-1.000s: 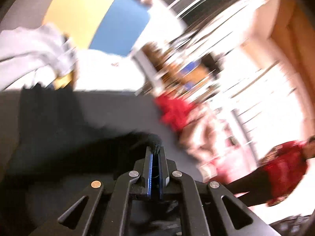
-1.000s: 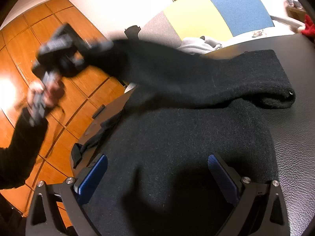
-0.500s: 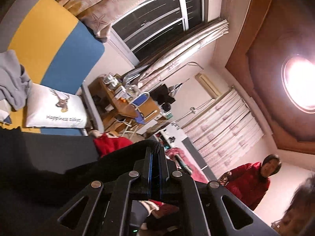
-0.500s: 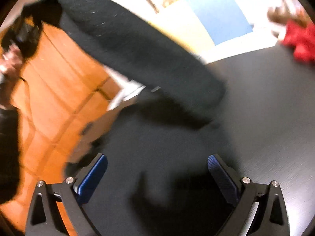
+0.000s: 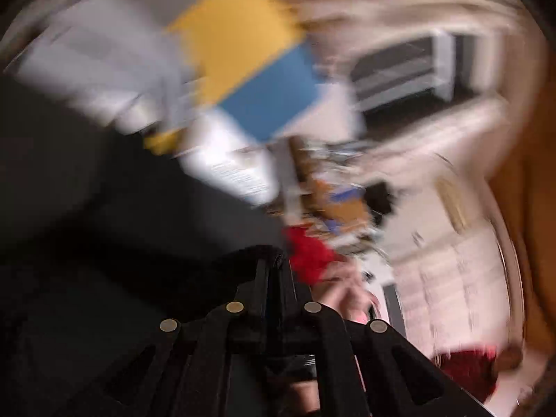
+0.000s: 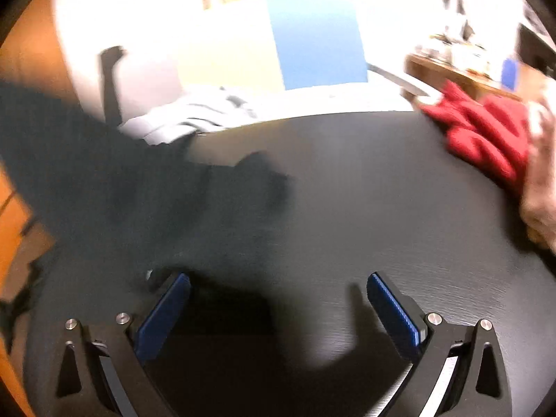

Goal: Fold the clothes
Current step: 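Lift the sweater side with the left gripper and fold it over the body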

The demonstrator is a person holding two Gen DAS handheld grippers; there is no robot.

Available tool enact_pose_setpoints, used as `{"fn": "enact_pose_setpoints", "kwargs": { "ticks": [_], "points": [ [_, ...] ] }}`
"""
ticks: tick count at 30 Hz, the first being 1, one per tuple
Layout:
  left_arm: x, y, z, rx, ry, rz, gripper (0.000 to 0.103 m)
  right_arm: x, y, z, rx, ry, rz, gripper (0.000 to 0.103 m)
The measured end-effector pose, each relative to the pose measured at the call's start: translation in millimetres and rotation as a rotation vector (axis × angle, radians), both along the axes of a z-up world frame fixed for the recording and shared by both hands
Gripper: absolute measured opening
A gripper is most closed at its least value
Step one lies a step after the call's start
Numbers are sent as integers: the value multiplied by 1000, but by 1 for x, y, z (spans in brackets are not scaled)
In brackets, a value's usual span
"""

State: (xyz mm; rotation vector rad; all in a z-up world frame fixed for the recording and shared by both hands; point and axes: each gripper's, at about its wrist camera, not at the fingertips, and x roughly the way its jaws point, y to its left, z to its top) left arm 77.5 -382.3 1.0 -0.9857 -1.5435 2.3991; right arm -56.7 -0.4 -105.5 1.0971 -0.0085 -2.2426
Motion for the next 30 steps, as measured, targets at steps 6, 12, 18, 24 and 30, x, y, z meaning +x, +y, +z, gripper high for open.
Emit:
{"fn": "enact_pose_setpoints", "kwargs": {
  "ticks": [6,12,18,24,30],
  "points": [
    [40,-28,-105,117,-166,79,2,-14,9,-2,37,-31,-50,103],
    [42,-26,-116,144,-115,59,2,-49,13,26,-215,-99,24,103],
    [22,-19,-95,106,-49,-12,2,-104,-49,-2,-129,-251,106,78],
    [-3,-21,-51,143,144,-111,2,-105,-63,-7,-46,-190,116,11],
    [-30,-51,-94,122,-71,-42,16,-125,-23,-6,-2,-122,-48,11]
  ]
}}
